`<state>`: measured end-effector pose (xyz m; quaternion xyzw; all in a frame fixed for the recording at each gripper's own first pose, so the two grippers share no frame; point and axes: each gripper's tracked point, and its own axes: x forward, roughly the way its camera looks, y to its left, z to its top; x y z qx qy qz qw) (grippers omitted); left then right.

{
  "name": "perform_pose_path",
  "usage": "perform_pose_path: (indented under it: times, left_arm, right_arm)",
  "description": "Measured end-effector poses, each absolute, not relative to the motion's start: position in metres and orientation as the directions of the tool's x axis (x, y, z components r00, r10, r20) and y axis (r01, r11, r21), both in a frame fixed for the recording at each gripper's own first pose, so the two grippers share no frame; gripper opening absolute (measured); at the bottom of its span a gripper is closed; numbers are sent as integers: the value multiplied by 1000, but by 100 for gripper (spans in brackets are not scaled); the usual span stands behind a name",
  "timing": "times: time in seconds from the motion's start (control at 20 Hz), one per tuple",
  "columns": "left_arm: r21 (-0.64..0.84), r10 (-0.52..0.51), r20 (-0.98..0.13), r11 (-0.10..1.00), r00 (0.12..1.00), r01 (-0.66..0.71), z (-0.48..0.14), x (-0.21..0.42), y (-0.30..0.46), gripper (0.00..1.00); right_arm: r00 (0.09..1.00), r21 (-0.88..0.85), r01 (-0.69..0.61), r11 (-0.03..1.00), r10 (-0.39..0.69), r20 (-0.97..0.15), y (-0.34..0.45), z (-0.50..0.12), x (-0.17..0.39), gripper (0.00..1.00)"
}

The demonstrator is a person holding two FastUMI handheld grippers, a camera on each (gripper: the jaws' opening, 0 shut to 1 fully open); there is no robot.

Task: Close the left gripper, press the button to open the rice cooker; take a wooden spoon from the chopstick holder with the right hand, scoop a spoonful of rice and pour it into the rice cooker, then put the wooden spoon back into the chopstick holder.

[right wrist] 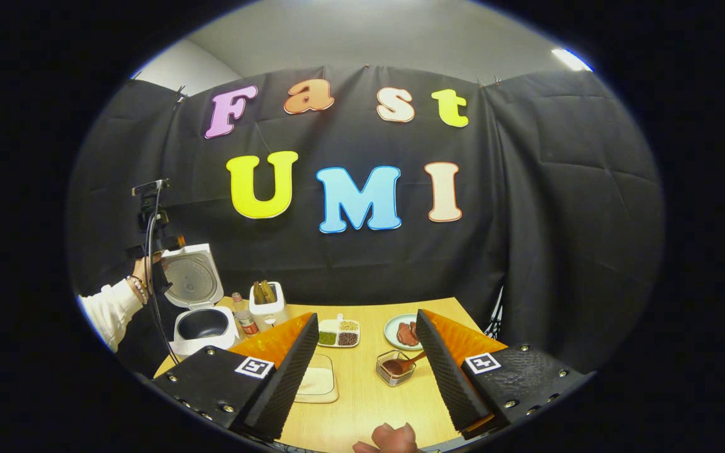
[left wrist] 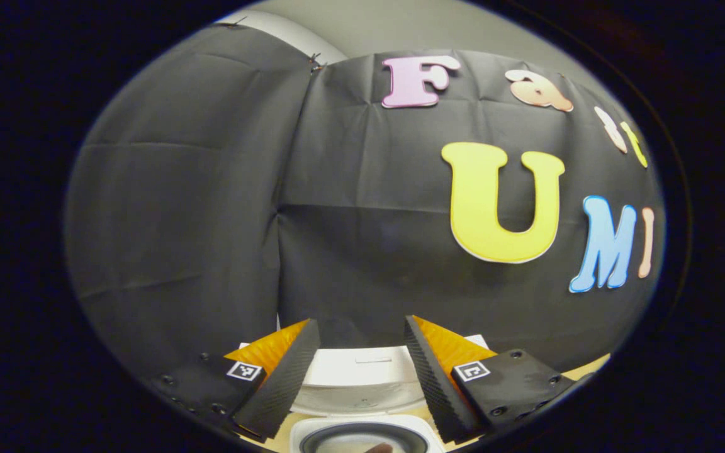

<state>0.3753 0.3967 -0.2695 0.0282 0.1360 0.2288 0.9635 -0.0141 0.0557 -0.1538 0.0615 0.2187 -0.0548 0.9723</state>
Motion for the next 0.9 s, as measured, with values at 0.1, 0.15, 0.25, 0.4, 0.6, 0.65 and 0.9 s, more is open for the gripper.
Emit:
perform_pose_path:
  times: [0.1,0.15,0.25,0.4,0.6,0.65,0.9]
  left_arm:
    - [164,458,-235,888,857,-430,-272,389,407,95]
    - [168,451,-257,892,855,-420,-281,395,407,94]
    - [159,450,-258,892,855,-422,-282,401,410,91]
    - [143,450,-272,893,851,-426,-284,397,409,90]
    - [132,426,-309,905,850,-405,-283,377,397,95]
    - [132,419,-304,908,855,-398,-285,364,390,92]
    - [109,373,-353,927,858,-359,-305,297,348,93]
  right_arm:
    - [892,117,122,986,-57,-448,66,-161,-16,95]
    - [887,112,112,987,-49,-460,68,-167,-18,95]
    - [883,104,94,990,-34,-469,74,-171,-23,95]
    - [880,107,75,991,-15,-474,84,-176,-22,95]
    - [876,135,82,987,-7,-482,86,-184,-24,95]
    - [875,142,85,986,-6,-484,86,-186,-24,95]
    - [871,191,99,977,8,-491,87,-192,-27,95]
